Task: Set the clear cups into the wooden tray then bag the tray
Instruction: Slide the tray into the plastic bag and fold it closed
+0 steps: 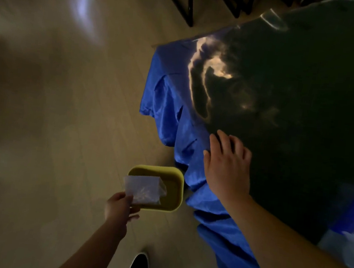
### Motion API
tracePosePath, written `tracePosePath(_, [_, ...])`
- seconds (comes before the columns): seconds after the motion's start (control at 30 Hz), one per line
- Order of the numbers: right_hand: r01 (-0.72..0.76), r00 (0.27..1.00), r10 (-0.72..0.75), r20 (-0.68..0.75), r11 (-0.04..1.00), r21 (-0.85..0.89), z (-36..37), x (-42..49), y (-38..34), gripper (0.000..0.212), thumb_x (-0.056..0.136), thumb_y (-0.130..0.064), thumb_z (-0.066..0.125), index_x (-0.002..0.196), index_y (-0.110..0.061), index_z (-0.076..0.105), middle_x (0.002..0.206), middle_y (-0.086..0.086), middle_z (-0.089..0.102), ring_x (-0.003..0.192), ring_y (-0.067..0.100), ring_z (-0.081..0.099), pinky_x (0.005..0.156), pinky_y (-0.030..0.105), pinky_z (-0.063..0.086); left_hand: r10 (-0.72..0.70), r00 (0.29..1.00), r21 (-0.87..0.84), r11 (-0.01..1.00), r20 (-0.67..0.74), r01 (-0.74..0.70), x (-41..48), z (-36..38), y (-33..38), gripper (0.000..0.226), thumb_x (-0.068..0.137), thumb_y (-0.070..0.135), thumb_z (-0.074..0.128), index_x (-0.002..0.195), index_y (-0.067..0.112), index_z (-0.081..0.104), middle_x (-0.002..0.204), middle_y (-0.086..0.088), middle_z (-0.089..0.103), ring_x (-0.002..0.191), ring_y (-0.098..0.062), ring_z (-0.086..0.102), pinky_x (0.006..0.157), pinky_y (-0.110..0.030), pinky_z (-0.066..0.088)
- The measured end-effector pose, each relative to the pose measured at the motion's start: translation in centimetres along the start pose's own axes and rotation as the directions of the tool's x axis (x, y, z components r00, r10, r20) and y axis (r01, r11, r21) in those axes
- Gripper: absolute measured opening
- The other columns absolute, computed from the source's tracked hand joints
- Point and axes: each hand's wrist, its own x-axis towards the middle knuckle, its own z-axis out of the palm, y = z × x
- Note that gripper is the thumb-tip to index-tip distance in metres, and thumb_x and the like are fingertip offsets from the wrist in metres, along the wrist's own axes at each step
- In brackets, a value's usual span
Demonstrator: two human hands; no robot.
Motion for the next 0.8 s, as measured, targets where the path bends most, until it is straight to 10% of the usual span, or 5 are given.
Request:
tracePosePath(0.4, [-0.009, 1.0, 0.009, 0.003, 0.997, -0.083, 0.6, 0.2, -0.3, 0.046, 0.098, -0.037, 0.048, 0.138, -0.013, 0.049, 0.147, 0.012, 0.048, 0.129, 0.036, 0.045, 0.093, 0.051, 0.036, 0.024, 0.999, 0.216, 0.976, -0.026, -0.018, 8.0, 4.1, -2.7, 0.014, 0.098, 0.011, 0.061, 0.107, 0.003, 0.069, 0.086, -0.015, 0.073, 0.077, -0.032, 0.071, 0.056, -0.034, 0.055])
tracePosePath(0.8, [-0.01, 1.0, 0.01, -0.013, 0.999, -0.051, 0.4, -0.1, -0.1, 0.048, 0.098, -0.037, 0.052, 0.139, -0.012, 0.052, 0.147, 0.013, 0.051, 0.13, 0.038, 0.047, 0.094, 0.052, 0.037, 0.161, 0.986, 0.443, 0.888, -0.052, -0.122, 9.8, 5.3, -1.8, 0.072, 0.091, 0.036, 0.074, 0.15, 0.012, 0.041, 0.138, -0.021, 0.057, 0.119, -0.043, 0.059, 0.098, -0.05, 0.052])
